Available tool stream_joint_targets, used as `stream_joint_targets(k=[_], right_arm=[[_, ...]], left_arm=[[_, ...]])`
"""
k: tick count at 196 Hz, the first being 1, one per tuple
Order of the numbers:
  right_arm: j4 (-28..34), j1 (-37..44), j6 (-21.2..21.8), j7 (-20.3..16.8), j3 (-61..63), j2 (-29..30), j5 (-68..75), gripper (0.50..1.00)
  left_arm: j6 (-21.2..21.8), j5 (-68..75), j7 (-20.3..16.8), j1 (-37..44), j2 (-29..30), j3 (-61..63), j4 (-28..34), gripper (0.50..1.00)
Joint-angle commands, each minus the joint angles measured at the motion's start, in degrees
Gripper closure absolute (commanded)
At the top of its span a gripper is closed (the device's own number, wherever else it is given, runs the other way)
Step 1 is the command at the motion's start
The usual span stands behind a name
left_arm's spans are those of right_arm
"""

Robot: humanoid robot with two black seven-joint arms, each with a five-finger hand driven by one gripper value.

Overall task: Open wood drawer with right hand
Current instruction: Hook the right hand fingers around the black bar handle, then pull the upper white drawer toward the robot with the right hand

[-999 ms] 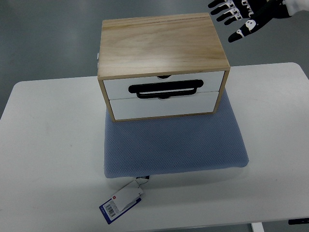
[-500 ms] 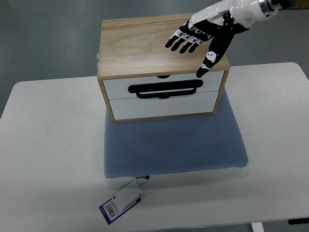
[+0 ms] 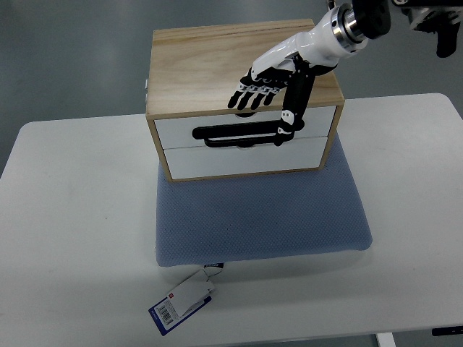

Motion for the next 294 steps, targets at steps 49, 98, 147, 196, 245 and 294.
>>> stream_joint_targets(k=[49, 98, 147, 196, 245, 294], right_arm=[[0.0, -2.0, -5.7, -5.5, -0.6, 4.4, 6.5, 0.581], [0.0, -3.9, -7.3, -8.9, -0.7, 5.3, 9.0, 0.581], [0.0, -6.0, -11.2, -10.0, -0.7, 6.1, 10.4, 0.581], [0.0, -6.8, -11.1, -10.9, -0.7, 6.1, 11.1, 0.583], [0.0, -7.4, -11.3, -11.2, -0.7, 6.4, 11.1, 0.583], [0.3, -7.8, -11.3, -11.2, -0.7, 6.5, 11.1, 0.585]], left_arm=[[0.0, 0.0, 0.0, 0.0, 0.0, 0.0, 0.0, 0.500], [0.0, 0.0, 0.0, 0.0, 0.0, 0.0, 0.0, 0.500], [0.0, 0.0, 0.0, 0.0, 0.0, 0.0, 0.0, 0.500], [0.0, 0.0, 0.0, 0.0, 0.0, 0.0, 0.0, 0.500], [0.0, 0.0, 0.0, 0.0, 0.0, 0.0, 0.0, 0.500], [0.0, 0.0, 0.0, 0.0, 0.0, 0.0, 0.0, 0.500]])
